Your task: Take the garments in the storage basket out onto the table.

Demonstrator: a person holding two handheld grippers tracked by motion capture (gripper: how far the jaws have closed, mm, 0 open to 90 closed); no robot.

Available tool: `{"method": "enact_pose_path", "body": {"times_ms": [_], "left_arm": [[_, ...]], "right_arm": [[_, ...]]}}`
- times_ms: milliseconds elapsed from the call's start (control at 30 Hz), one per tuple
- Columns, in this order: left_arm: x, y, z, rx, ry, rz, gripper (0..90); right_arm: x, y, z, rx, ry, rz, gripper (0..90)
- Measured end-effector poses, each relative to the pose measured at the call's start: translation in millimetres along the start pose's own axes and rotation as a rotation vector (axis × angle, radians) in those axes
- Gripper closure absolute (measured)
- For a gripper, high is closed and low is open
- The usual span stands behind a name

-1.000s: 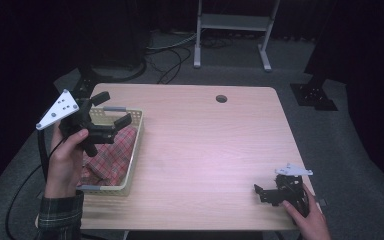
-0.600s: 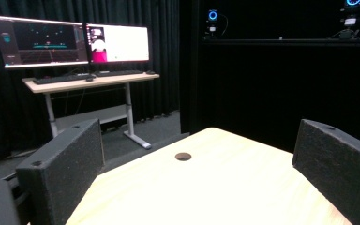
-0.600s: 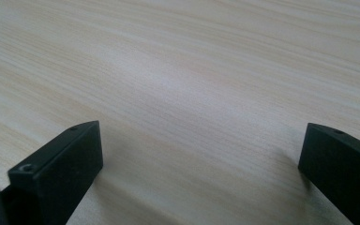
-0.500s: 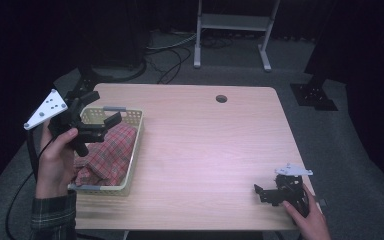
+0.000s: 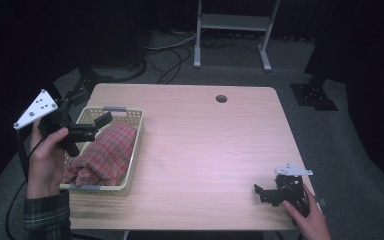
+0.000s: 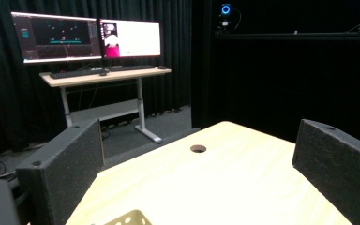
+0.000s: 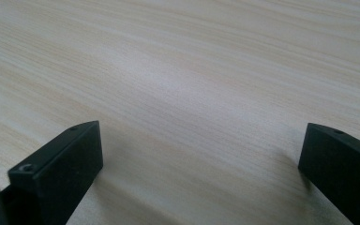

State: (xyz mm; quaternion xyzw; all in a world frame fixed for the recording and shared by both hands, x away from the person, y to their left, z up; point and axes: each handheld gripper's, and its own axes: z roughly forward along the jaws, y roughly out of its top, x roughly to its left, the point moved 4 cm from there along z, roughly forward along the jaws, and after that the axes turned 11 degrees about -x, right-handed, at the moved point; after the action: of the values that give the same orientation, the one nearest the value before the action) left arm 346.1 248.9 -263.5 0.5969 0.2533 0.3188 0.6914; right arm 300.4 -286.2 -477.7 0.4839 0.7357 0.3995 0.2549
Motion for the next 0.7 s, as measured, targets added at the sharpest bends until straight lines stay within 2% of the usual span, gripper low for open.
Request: {"method": "enact_pose_path", "body": {"times_ms": [267, 700], "left_arm": [[8.5, -1.7, -4.6, 0.015, 0.017, -0.005, 2.2], [25.6, -5.3, -21.1, 0.092, 0.073, -0.029, 2.2]], "right_arm": [[0.0, 0.0, 0.0, 0.0, 0.0, 0.0, 0.0], [-0.1, 0.0, 0.0, 0.0, 0.001, -0.002, 0.0]]}}
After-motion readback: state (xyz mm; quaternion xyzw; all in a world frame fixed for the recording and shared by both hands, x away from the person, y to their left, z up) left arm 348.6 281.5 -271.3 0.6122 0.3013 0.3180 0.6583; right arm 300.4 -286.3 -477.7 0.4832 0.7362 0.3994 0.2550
